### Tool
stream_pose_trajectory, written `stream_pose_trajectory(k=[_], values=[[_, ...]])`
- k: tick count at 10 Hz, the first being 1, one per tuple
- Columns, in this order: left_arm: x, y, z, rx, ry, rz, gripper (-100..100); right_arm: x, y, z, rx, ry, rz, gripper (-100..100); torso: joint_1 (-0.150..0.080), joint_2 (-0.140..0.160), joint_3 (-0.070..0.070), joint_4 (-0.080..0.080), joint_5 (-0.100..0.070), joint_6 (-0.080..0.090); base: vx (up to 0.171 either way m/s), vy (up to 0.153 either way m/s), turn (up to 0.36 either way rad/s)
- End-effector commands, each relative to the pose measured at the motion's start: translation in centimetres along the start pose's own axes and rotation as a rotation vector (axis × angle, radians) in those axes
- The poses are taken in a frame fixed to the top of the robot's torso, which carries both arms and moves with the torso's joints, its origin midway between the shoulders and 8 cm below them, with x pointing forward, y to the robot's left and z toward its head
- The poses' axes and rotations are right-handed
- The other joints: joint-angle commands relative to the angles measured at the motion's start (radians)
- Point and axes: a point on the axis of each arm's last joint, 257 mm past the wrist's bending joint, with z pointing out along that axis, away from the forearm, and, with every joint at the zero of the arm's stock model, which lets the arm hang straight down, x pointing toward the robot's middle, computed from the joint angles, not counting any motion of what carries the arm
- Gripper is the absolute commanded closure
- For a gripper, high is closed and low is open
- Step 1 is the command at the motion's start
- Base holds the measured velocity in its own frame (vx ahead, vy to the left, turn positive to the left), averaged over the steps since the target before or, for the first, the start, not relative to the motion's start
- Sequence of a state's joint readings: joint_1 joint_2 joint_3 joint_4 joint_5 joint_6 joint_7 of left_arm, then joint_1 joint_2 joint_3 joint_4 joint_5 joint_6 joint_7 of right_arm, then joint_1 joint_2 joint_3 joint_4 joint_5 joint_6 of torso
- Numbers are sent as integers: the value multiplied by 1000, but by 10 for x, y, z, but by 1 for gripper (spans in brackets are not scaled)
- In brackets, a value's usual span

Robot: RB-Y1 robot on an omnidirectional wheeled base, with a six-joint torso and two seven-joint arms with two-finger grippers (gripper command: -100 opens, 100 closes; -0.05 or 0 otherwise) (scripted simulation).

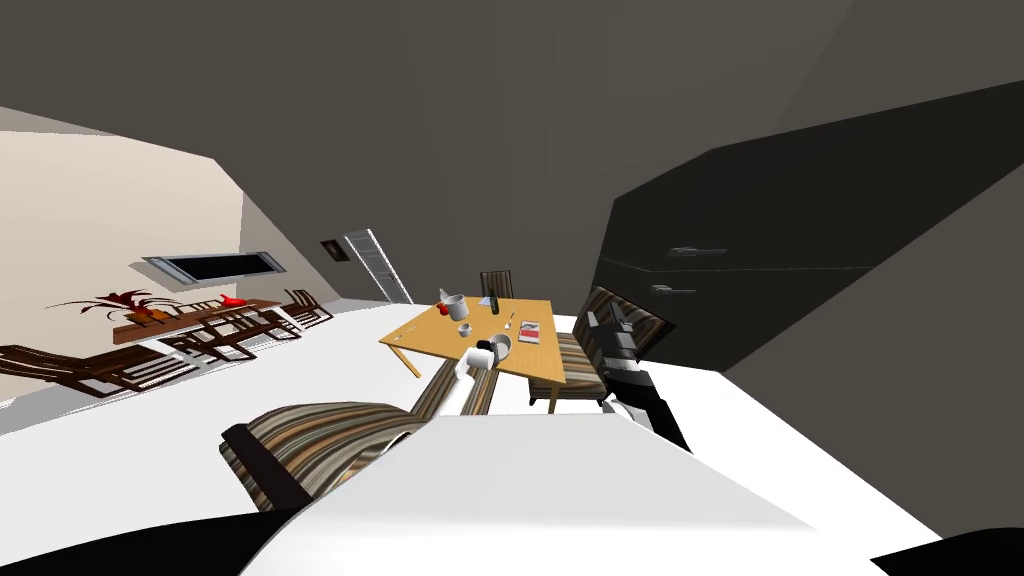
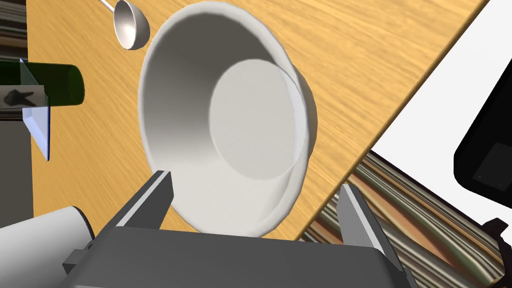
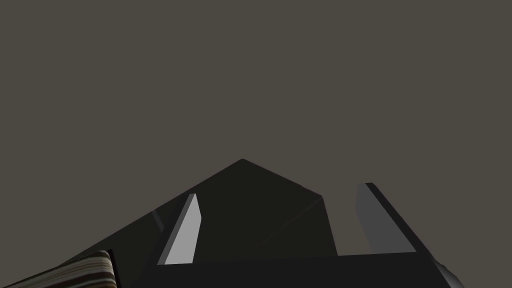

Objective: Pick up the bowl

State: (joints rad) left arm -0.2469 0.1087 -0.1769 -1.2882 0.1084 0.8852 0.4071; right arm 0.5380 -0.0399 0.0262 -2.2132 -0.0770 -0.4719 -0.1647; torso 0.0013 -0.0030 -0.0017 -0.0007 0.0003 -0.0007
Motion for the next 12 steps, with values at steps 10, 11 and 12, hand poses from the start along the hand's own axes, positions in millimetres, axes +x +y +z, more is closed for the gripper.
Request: stream_pose_trajectory(k=[10, 11, 12], values=[[3, 66, 18, -169, -28, -52, -100, 0, 0, 0, 0, 0, 0, 0, -2, 1, 0, 0, 0, 0, 48, 8, -13], [2, 69, 21, -168, -28, -52, -100, 0, 0, 0, 0, 0, 0, 0, -2, 1, 1, 0, -1, 0, 0, 0, 0], [3, 68, 19, -169, -28, -52, -100, 0, 0, 0, 0, 0, 0, 0, -2, 3, 1, 0, 0, 0, 0, 0, 0]])
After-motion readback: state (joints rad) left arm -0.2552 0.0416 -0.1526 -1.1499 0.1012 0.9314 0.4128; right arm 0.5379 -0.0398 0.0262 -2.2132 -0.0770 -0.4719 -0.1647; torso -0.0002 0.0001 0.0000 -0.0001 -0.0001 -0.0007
